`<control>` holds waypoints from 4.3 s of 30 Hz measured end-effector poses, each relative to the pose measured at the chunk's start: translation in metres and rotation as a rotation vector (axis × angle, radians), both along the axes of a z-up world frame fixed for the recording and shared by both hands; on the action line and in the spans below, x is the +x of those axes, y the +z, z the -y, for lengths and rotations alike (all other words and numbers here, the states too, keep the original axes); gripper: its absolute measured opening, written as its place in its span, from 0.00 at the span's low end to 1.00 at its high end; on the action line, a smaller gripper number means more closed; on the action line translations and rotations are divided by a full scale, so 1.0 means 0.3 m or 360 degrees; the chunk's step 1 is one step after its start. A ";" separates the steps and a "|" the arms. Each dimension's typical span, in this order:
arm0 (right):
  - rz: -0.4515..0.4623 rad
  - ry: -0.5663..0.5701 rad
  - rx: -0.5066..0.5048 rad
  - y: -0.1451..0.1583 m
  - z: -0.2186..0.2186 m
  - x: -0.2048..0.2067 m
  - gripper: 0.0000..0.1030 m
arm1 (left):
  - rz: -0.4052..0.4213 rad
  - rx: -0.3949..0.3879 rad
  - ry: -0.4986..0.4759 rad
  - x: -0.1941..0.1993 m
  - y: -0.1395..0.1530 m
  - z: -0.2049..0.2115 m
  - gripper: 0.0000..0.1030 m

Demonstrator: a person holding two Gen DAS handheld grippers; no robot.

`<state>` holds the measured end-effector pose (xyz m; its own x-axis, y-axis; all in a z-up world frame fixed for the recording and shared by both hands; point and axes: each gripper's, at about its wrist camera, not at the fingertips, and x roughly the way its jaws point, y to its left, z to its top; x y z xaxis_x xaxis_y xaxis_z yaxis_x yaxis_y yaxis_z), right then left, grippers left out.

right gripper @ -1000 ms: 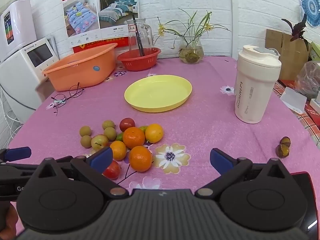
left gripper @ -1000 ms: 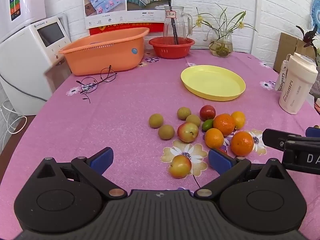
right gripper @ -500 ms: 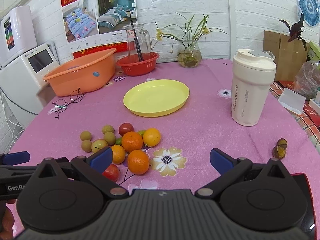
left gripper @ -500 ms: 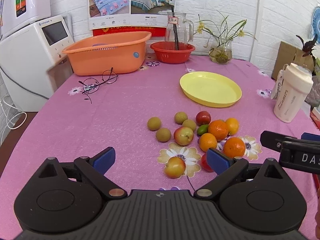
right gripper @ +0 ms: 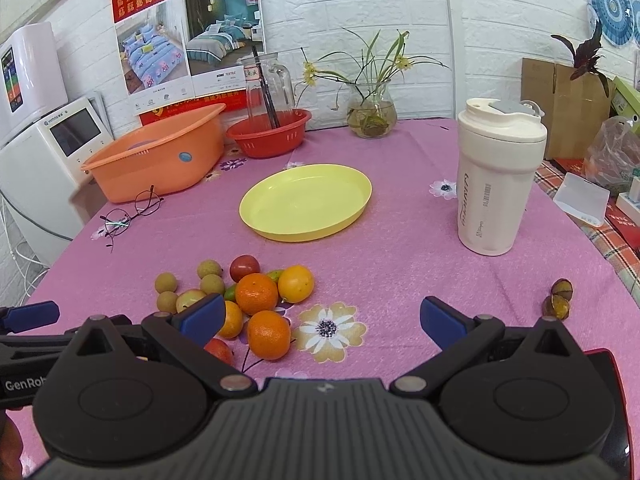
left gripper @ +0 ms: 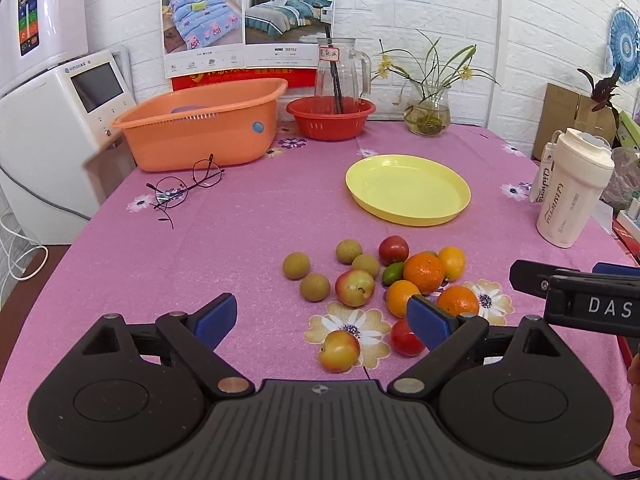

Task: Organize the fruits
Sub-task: 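Move both tools toward the fruit cluster, then grasp a red plum with the left tool while the right tool grasps an orange, then carry the red plum and orange to the yellow plate and release both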

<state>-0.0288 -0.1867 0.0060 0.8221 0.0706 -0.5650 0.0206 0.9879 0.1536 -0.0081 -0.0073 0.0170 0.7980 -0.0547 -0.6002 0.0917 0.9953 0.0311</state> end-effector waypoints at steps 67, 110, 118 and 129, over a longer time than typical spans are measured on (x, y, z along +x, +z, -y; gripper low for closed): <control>-0.0061 0.0251 0.0049 -0.048 0.043 0.045 0.68 | -0.0221 0.0021 -0.0508 0.064 -0.116 0.129 0.60; -0.0145 0.0352 0.0075 -0.108 0.001 0.102 0.63 | -0.0209 0.0031 -0.0473 0.075 -0.172 0.134 0.29; -0.0292 0.0389 0.0033 -0.159 -0.017 0.127 0.51 | -0.0211 0.0028 -0.0439 0.062 -0.171 0.121 0.29; -0.0163 0.0357 0.0095 -0.042 0.037 0.080 0.51 | -0.0149 0.0006 -0.0461 0.062 -0.107 0.117 0.29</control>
<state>-0.0049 -0.1977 -0.0065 0.7206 0.2808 -0.6340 -0.1797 0.9587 0.2204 0.0107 -0.0424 -0.0150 0.6909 -0.2695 -0.6708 0.3742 0.9273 0.0129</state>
